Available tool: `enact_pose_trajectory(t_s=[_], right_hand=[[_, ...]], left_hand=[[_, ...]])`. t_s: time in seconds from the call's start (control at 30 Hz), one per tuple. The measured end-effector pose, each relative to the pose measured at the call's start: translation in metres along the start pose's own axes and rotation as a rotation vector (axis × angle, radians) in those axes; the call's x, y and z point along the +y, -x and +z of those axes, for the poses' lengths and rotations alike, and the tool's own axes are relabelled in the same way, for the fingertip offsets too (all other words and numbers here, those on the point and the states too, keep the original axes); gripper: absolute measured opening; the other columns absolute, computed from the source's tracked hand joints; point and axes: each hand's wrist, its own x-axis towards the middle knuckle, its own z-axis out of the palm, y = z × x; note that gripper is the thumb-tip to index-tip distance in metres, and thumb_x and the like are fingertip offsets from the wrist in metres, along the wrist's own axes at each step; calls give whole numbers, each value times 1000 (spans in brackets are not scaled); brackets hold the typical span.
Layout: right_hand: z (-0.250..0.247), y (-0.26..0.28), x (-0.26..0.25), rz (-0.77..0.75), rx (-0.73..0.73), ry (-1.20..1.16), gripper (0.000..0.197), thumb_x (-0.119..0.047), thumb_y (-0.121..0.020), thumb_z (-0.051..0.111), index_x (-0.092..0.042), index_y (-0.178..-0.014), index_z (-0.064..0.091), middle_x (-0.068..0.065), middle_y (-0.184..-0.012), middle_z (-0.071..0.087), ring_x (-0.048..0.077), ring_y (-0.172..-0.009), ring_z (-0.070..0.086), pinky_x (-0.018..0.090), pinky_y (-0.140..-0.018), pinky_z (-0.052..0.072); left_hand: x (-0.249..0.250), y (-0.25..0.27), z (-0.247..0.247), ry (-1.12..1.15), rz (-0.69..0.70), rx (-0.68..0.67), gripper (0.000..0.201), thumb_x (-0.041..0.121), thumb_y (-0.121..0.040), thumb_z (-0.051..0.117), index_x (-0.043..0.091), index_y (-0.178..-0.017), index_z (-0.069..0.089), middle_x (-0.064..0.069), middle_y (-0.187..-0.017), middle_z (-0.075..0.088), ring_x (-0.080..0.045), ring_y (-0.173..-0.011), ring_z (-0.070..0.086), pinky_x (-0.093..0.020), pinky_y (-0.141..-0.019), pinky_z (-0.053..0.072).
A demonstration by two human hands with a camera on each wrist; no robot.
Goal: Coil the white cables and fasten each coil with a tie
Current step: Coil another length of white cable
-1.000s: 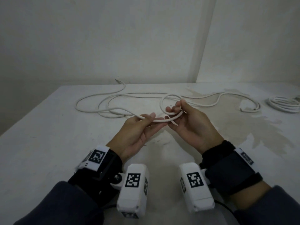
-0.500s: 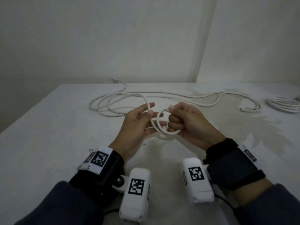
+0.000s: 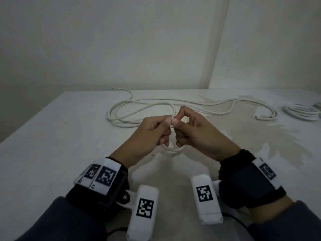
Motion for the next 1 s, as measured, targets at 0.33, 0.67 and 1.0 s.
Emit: enact_pose_trajectory(t_s=[0.33,0.67,1.0], right_hand=[[1,1,-6,18,64,261,45,12,-78,54,-19,-110,62,4,-56,53,18,-55,50,36,-62,47],[-11,0,2,-148,351,775,27,-60,-58,73,-49,-78,58,-12,-104,52,9,-106,52,44,-99,40],[-4,1,-4,-87,1,-41,11,-12,-79,71,-5,-71,68,11,-69,70,20,-68,67,38,-78,54]], left_hand=[[4,-1,4,-341,99,47,30,14,-102,39,0,-106,65,17,-48,49,0,-48,44,-24,-57,43],[9,3,9,-454,242,99,18,12,-100,43,9,-105,60,23,-58,56,10,-51,49,-6,-51,32],[11,2,15,-216,369,214,13,11,-99,43,19,-102,33,4,-59,52,0,-44,48,-11,-48,37]])
